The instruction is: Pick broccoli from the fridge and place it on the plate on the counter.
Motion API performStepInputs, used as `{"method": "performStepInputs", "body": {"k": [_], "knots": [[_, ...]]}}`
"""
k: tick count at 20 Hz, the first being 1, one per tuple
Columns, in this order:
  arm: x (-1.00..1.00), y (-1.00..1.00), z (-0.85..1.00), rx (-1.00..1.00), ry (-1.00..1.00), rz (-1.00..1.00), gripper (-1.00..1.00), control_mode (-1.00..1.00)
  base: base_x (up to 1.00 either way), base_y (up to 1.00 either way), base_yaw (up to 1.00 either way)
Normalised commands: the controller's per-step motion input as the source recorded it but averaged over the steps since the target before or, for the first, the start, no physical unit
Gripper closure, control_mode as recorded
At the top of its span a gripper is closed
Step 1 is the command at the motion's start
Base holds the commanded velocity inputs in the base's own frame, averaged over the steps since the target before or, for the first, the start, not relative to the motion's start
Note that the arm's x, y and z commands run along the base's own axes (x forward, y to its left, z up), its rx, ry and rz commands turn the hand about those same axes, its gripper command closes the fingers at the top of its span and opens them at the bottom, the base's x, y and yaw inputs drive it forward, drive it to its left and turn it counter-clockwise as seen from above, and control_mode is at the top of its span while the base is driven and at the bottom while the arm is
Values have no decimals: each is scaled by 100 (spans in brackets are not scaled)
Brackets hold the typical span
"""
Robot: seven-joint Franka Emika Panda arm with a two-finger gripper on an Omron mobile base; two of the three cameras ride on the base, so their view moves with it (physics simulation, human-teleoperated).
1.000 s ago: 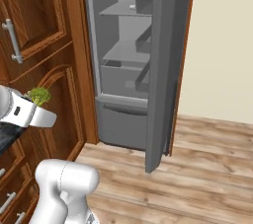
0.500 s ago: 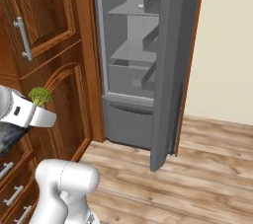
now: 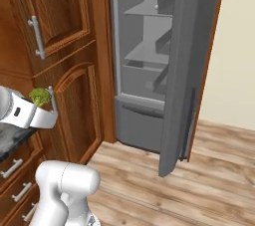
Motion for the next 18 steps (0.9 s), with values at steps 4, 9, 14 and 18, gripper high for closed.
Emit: {"method": "performStepInputs", "body": {"k": [4,9,14,18], "knots": [[0,0,0,0,0,0,100,100,-31,-19,25],[0,0,0,0,0,0,100,100,-29,-18,28],[0,0,0,0,0,0,100,100,-26,-20,31],[0,0,0,0,0,0,100,100,-23,-19,36]]}}
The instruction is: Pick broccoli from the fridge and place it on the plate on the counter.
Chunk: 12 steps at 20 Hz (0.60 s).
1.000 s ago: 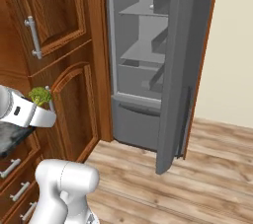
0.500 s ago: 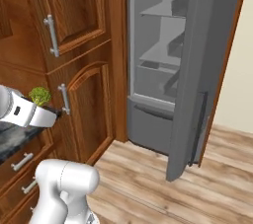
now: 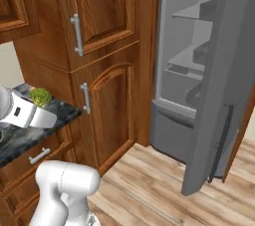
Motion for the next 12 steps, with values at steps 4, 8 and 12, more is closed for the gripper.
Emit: {"method": "performStepInputs", "body": {"k": [4,8,12], "knots": [[0,0,0,0,0,0,100,100,-21,-24,41],[0,0,0,0,0,0,100,100,-19,-23,42],[0,0,0,0,0,0,100,100,-12,-23,41]]}}
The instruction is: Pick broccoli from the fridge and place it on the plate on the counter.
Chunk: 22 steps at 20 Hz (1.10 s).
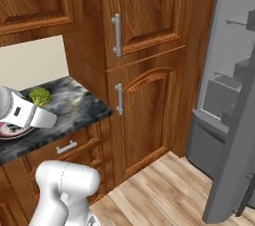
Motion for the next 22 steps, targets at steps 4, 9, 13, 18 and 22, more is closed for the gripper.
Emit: {"method": "performStepInputs", "body": {"k": [4,9,13,18,22], "knots": [[0,0,0,0,0,0,100,100,0,-23,39],[0,0,0,0,0,0,100,100,0,-20,37],[0,0,0,0,0,0,100,100,0,-20,36],[0,0,0,0,0,0,100,100,0,-22,35],[0,0,0,0,0,0,100,100,9,-25,34]]}}
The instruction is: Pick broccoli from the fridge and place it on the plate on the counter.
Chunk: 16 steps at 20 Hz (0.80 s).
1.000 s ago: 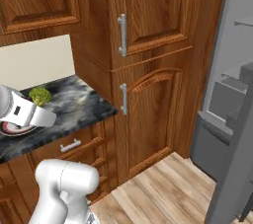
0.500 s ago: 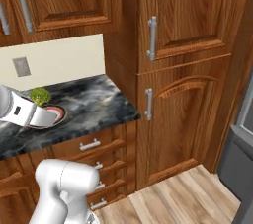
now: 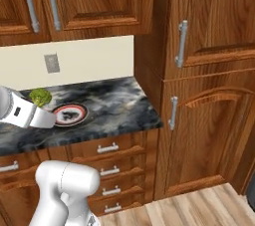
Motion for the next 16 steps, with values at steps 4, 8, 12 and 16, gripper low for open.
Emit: {"method": "performStepInputs", "body": {"k": [4,8,12,16], "knots": [[0,0,0,0,0,0,100,100,7,-26,33],[0,0,0,0,0,0,100,100,12,-23,32],[0,0,0,0,0,0,100,100,24,-19,30],[0,0,0,0,0,0,100,100,29,-24,31]]}}
